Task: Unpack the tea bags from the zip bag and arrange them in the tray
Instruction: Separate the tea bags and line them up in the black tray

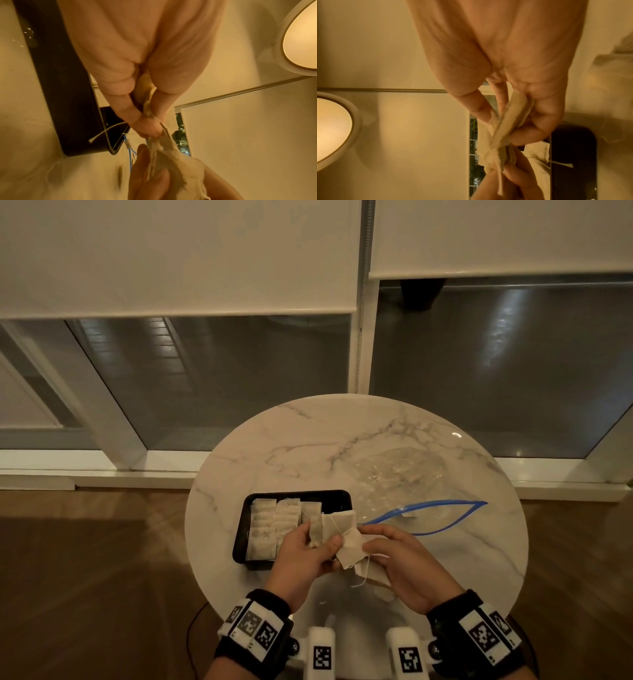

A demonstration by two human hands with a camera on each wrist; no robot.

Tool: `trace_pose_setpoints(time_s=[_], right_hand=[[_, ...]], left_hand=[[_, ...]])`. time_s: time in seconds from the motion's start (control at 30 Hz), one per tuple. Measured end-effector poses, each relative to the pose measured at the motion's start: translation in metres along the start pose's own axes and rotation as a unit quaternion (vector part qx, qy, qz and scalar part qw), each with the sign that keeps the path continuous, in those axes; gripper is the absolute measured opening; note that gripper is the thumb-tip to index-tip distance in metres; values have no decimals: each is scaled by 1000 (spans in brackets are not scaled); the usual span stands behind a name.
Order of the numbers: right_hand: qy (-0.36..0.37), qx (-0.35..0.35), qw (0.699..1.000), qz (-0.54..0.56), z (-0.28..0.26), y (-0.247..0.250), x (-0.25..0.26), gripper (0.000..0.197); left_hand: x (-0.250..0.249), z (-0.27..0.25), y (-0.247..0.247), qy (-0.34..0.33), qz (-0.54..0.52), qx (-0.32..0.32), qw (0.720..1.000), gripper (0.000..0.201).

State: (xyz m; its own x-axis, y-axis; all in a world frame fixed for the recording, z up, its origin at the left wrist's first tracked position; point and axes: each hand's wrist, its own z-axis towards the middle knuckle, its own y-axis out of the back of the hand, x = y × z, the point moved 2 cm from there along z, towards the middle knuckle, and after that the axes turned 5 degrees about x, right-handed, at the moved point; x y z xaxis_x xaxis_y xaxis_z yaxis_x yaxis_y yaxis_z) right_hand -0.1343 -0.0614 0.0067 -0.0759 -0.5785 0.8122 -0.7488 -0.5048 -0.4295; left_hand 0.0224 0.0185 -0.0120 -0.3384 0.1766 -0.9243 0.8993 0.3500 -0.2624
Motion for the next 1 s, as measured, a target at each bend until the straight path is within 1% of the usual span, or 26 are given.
trace_pose_setpoints(time_s=[0.1,0.2,0.37,0.53,0.7,0.77,0.87,0.93,1.0], right_hand=[[-7,20,1000,2,-1,2,2,39],[0,32,999,-17,-1,1,2,47],[37,-6,996,-85,-1,1,4,48],[69,-66,990,-104,7,4,4,42],[88,-82,988,-97,14,-5,11,32],[94,-85,982,-138,19,-10,14,29],[111,-115,964,-214,30,-18,21,23],[122,-116,958,-233,41,-25,25,18],[122,-111,943,-288,55,-32,27,14]], left_hand=[[1,0,2,-6,-12,-25,1000,26],[-2,-1,4,-20,-21,-43,999,26],[-10,-5,14,-53,-68,-79,993,27],[-21,-11,37,-90,-108,-132,981,30],[-26,-14,61,-102,-156,-182,965,24],[-25,-16,69,-104,-166,-198,960,23],[-21,-18,78,-100,-182,-224,952,20],[-17,-19,82,-97,-204,-239,945,16],[-14,-19,85,-95,-218,-251,938,16]])
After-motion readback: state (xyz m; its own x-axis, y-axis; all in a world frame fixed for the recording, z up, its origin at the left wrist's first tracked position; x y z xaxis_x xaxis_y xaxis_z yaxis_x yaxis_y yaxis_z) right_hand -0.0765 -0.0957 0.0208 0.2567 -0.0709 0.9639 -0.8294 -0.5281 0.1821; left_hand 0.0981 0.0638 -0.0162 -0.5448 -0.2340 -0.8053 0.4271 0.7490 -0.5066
